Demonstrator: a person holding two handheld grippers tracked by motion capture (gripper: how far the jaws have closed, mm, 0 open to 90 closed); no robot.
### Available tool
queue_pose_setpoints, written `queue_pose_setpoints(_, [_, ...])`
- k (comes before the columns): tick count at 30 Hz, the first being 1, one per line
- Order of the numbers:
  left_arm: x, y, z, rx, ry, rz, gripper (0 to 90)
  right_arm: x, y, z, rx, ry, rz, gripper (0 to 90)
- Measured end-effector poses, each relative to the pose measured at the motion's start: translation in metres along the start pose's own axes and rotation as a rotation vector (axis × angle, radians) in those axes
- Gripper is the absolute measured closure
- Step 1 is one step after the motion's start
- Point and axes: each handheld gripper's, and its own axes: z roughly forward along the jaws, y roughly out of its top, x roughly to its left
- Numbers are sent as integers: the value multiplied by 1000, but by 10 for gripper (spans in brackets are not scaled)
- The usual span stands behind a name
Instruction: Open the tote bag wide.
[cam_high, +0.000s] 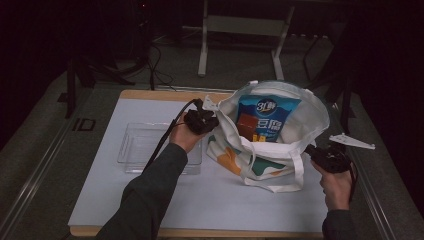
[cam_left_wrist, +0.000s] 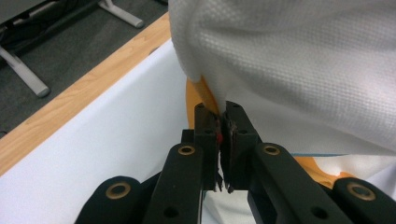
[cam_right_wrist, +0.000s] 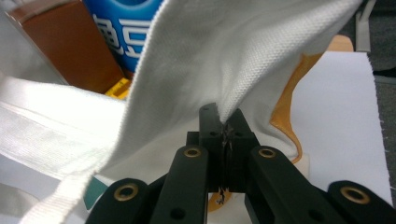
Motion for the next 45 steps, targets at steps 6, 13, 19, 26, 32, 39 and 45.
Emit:
queue_pose_setpoints(6, [-2,-5,10,23,-2,-15,855,0,-7,7,20,3,9,885])
queue_pose_setpoints(13, [-3,-10,24,73,6,-20,856,1,-15,17,44,6,19,884])
queue_pose_setpoints(19, [-8,-12,33,109,5,3,857,2,-21,25,67,9,20,884])
queue_pose_setpoints(26, [-12,-13,44,142,9,5,857,3,-29,33,81,20,32,884])
queue_pose_setpoints(32, [-13,-16,52,176,5,7,856,4,-35,38,101,18,27,883])
queue_pose_setpoints(39, [-20,-19,60,210,-5,36,858,6,-48,46,147,8,20,883])
queue_pose_setpoints(45, [-20,-23,65,215,-21,16,856,7,-58,56,191,-9,13,881])
